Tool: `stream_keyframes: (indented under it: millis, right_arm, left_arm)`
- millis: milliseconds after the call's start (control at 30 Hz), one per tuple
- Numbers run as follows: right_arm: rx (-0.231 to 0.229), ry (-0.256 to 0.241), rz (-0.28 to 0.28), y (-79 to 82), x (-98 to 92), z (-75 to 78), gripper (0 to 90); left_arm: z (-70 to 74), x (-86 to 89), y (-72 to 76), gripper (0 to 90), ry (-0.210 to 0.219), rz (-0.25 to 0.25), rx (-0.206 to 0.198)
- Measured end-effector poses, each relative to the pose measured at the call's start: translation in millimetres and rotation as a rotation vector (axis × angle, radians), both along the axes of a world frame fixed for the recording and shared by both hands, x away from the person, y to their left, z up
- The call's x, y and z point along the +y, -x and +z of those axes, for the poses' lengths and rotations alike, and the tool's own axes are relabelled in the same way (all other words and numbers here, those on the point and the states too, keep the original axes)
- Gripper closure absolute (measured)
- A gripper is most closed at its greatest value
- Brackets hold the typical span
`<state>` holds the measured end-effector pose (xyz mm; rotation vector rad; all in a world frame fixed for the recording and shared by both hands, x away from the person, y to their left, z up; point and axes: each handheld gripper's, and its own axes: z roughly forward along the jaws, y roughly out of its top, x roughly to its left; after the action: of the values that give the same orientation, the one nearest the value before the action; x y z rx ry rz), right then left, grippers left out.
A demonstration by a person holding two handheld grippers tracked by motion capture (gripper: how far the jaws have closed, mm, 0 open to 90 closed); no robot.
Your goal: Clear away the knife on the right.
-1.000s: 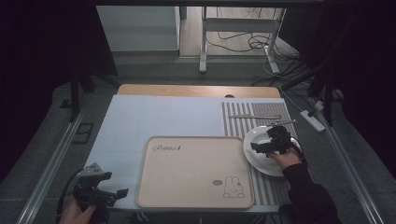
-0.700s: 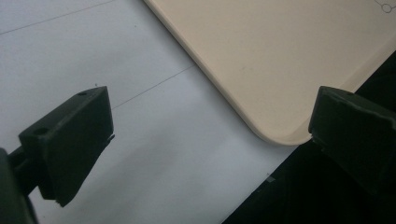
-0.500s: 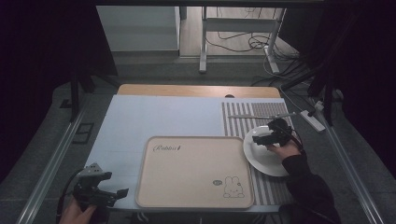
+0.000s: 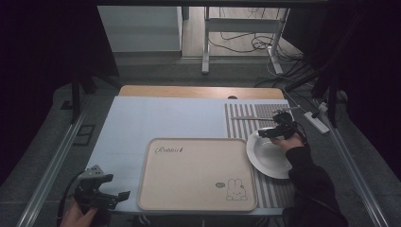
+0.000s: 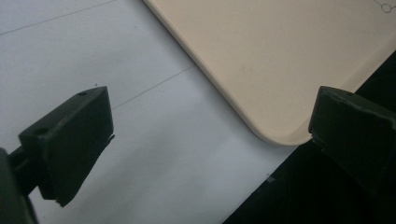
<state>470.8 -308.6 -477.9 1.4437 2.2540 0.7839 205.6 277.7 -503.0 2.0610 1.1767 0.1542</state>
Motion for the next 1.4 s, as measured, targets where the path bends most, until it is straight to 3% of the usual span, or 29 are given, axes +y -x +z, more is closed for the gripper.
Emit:
stream_keyframes:
  millis: [533,733,933,1067,1100,1133,1167,1233,1333,1400]
  right_arm:
    - [0.025,0.011,-0.056,-38.9,-7.7,-3.7,0.0]
    - [0.026,0.039,-0.061,-52.3,-8.7,-6.4,0.3]
    - [0.023,0.073,-0.063,-63.1,-8.8,-10.2,7.5]
    - [0.026,0.083,-0.065,-69.1,-11.9,-9.4,33.2]
    - [0.026,0.083,-0.065,-69.1,-11.9,-9.4,33.2]
    - [0.030,0.081,-0.064,-71.2,-13.5,-8.4,43.7]
    - [0.030,0.081,-0.064,-71.2,-13.5,-8.4,43.7]
    - [0.040,0.086,-0.065,-73.3,-15.0,-7.3,54.0]
    - [0.070,0.053,-0.065,-78.9,-19.9,-6.5,71.8]
    - [0.076,0.034,-0.066,-83.7,-24.6,-4.6,90.0]
  left_arm:
    - [0.1,0.2,0.0,1.0,0.000,-0.002,-0.001]
    - [0.1,0.2,0.0,1.0,0.000,-0.003,-0.001]
    - [0.1,0.2,0.1,1.1,0.000,-0.003,-0.002]
    - [0.1,0.2,0.1,1.1,0.000,-0.004,-0.002]
    - [0.1,0.2,0.1,1.1,0.000,-0.004,-0.002]
    - [0.1,0.2,0.1,1.0,0.000,-0.004,-0.002]
    - [0.1,0.1,0.1,1.0,-0.001,-0.004,-0.003]
    - [0.0,0.0,0.1,1.0,0.000,-0.004,-0.004]
    - [0.0,0.0,0.1,1.1,0.000,-0.004,-0.004]
    - [-0.1,0.0,0.0,1.1,0.000,-0.004,-0.004]
